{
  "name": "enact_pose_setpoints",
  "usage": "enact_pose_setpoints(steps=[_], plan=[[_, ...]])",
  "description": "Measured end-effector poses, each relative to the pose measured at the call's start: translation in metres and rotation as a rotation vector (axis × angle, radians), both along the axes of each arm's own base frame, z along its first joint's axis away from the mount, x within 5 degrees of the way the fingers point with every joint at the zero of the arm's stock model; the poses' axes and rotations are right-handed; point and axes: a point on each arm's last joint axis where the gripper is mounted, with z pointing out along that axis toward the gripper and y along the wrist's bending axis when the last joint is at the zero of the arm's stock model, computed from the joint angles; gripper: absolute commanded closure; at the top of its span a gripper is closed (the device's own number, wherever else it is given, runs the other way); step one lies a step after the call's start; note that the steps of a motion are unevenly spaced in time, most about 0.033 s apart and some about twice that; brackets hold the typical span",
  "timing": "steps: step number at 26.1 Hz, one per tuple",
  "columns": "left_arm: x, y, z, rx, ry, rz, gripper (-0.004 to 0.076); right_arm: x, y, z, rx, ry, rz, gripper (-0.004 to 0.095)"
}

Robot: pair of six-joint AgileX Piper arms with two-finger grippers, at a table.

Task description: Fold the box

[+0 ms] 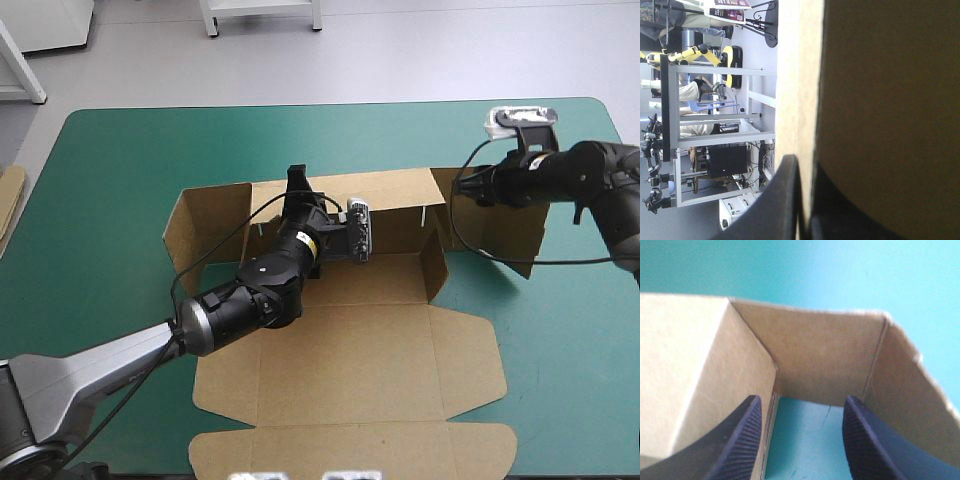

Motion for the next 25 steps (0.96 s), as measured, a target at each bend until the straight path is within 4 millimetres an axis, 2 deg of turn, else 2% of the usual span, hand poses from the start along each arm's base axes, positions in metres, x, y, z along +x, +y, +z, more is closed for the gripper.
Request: enact_pose_setpoints(steps=[5,9,14,18,19,21,25], plan=[[0.0,0.0,0.0,-0.002,0.0,-0.001,0.0732,0.026,0.0,0.031,-0.035,-0.076,0.005,0.0463],[0.0,0.0,0.0,-0.002,0.001,-0.002,0.0732,0.055,0.001,0.038,-0.066,-0.073,0.009,0.0463],[0.0,0.0,0.0,-0.001,0.0,-0.002,0.0732,0.097,0.002,0.02,-0.071,-0.02,0.003,0.0463],[0.0,0.0,0.0,0.001,-0.002,-0.002,0.0732,0.127,-0.003,-0.01,-0.07,0.08,-0.014,0.0463],[0.0,0.0,0.0,0.002,-0.002,-0.002,0.0732,0.137,-0.006,-0.027,-0.076,0.144,-0.016,0.0463],[0.0,0.0,0.0,0.002,-0.002,-0.002,0.0732,0.143,-0.008,-0.042,-0.082,0.207,-0.014,0.0463],[0.0,0.0,0.0,0.004,-0.003,0.002,0.0732,0.142,-0.009,-0.042,-0.09,0.216,-0.012,0.0463]])
